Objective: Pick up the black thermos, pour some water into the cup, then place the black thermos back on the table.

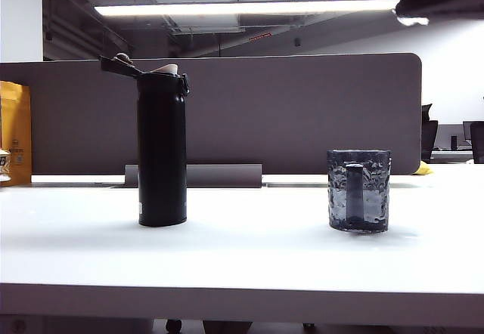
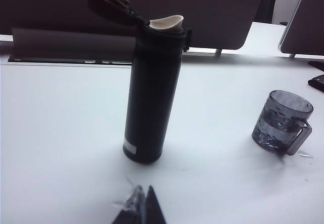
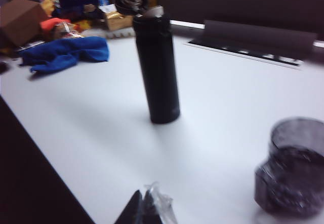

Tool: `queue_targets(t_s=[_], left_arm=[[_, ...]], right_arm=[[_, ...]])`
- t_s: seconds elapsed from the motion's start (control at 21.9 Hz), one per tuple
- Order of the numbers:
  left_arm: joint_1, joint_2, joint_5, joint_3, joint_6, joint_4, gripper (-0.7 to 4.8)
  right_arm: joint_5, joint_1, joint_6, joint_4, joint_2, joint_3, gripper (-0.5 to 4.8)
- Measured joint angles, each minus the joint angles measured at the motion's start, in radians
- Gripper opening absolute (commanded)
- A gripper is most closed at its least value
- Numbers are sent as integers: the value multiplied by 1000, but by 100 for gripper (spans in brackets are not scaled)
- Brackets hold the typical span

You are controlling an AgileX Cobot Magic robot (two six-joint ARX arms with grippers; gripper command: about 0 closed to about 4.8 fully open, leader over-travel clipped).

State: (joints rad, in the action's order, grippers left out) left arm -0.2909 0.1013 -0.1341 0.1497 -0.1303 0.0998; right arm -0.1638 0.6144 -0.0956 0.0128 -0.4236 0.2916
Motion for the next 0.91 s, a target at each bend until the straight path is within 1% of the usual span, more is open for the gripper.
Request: queue_targets(t_s=[0.23,0.32,0.46,0.64,0.82,0.91], left_arm=[[0,-67,0,-40,-1,96,-5],[0,-75,1,-56,-1,114,-5],[0,-82,4,-82,0,113,-5],[0,-80,42,-127,-1,93,-5],[0,-82,46,-136,-1,68,-5],[0,-82,44,-137,-1,66,-5]], right_arm=[[10,0,-13,-4,35,-91,-8],[9,0,-14,-7,48,-113,-8],[7,0,-16,-2,66,-130,-8],[7,0,-17,7,98,-175,-8],[2,1,-40,5,187,-262,-8],[-12,2,-44,-29,240,-283,-8]])
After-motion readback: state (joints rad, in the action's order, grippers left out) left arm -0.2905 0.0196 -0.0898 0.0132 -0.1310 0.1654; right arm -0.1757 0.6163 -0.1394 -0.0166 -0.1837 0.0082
